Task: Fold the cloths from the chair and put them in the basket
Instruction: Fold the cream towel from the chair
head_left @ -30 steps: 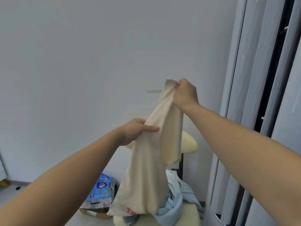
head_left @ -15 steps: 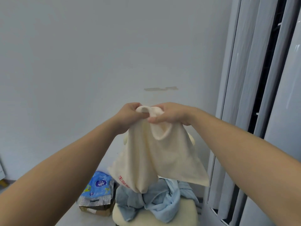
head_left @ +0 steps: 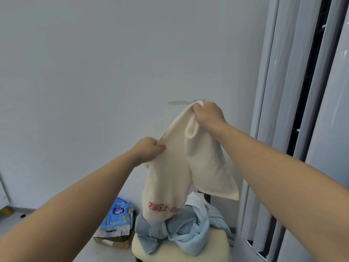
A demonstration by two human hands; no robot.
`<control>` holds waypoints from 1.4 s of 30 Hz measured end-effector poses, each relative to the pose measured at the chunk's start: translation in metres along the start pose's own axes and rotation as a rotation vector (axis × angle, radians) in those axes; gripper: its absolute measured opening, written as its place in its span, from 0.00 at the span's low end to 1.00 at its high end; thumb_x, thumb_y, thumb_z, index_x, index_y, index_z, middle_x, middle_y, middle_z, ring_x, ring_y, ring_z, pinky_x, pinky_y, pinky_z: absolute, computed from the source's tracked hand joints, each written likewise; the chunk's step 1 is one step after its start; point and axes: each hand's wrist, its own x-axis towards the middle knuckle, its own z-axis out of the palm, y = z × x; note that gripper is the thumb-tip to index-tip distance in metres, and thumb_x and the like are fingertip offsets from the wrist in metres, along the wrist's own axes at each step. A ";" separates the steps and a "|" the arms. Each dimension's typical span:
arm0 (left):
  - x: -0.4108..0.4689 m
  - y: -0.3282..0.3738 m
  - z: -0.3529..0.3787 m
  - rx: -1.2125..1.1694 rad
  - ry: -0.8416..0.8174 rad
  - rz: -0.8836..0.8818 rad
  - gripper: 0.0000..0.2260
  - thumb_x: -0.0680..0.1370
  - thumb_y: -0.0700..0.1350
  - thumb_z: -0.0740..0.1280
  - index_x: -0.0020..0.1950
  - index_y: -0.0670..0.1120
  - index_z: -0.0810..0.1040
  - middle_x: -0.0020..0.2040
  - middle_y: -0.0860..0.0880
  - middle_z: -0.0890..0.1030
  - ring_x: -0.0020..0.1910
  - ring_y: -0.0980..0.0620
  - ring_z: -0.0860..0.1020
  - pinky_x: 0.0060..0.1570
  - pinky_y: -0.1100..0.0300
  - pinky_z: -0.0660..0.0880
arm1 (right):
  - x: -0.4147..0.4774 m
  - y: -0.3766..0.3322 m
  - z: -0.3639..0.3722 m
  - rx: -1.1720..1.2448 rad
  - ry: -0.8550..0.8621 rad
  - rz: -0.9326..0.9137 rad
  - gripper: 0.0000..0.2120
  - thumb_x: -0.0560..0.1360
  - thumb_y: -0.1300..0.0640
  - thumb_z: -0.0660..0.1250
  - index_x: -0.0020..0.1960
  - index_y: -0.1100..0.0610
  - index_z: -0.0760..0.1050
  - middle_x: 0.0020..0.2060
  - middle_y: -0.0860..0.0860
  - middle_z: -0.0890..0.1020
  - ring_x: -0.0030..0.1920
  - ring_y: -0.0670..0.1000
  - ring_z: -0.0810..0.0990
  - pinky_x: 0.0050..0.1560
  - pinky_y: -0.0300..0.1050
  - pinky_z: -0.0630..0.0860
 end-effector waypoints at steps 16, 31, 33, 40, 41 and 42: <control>-0.004 0.054 0.002 -0.353 0.079 0.254 0.05 0.77 0.48 0.68 0.45 0.50 0.83 0.42 0.53 0.84 0.42 0.52 0.81 0.42 0.57 0.77 | -0.026 0.034 0.036 0.565 -0.650 0.178 0.20 0.76 0.65 0.72 0.66 0.53 0.78 0.53 0.58 0.86 0.52 0.58 0.87 0.51 0.55 0.84; 0.004 -0.024 0.004 0.067 -0.095 -0.057 0.16 0.81 0.55 0.66 0.48 0.43 0.84 0.48 0.45 0.84 0.49 0.44 0.81 0.54 0.48 0.78 | -0.007 0.048 0.019 0.172 0.143 0.167 0.10 0.80 0.54 0.55 0.39 0.53 0.64 0.35 0.50 0.72 0.32 0.51 0.68 0.31 0.46 0.62; 0.002 -0.030 0.001 0.167 -0.038 -0.044 0.20 0.83 0.59 0.61 0.49 0.44 0.82 0.49 0.46 0.83 0.50 0.45 0.81 0.56 0.47 0.78 | -0.005 0.056 0.017 0.159 0.167 0.176 0.10 0.80 0.54 0.55 0.40 0.53 0.63 0.35 0.50 0.71 0.33 0.51 0.68 0.32 0.46 0.63; -0.010 -0.054 -0.009 0.150 0.072 0.033 0.06 0.81 0.51 0.67 0.50 0.50 0.80 0.48 0.49 0.82 0.48 0.47 0.80 0.47 0.50 0.79 | -0.004 0.080 0.014 0.118 0.180 0.251 0.11 0.82 0.54 0.55 0.41 0.52 0.63 0.37 0.50 0.72 0.34 0.51 0.70 0.32 0.45 0.62; -0.012 -0.057 -0.011 0.122 0.071 0.023 0.05 0.81 0.50 0.67 0.50 0.50 0.82 0.48 0.49 0.83 0.49 0.47 0.81 0.48 0.50 0.80 | -0.003 0.083 0.013 0.113 0.181 0.267 0.10 0.82 0.53 0.55 0.42 0.53 0.64 0.37 0.50 0.73 0.35 0.52 0.71 0.32 0.45 0.63; -0.013 -0.058 -0.012 0.092 0.073 0.017 0.05 0.82 0.48 0.67 0.51 0.50 0.83 0.48 0.49 0.83 0.49 0.47 0.81 0.49 0.51 0.79 | -0.003 0.085 0.013 0.103 0.184 0.280 0.09 0.83 0.52 0.54 0.44 0.53 0.65 0.38 0.50 0.73 0.37 0.53 0.72 0.33 0.45 0.64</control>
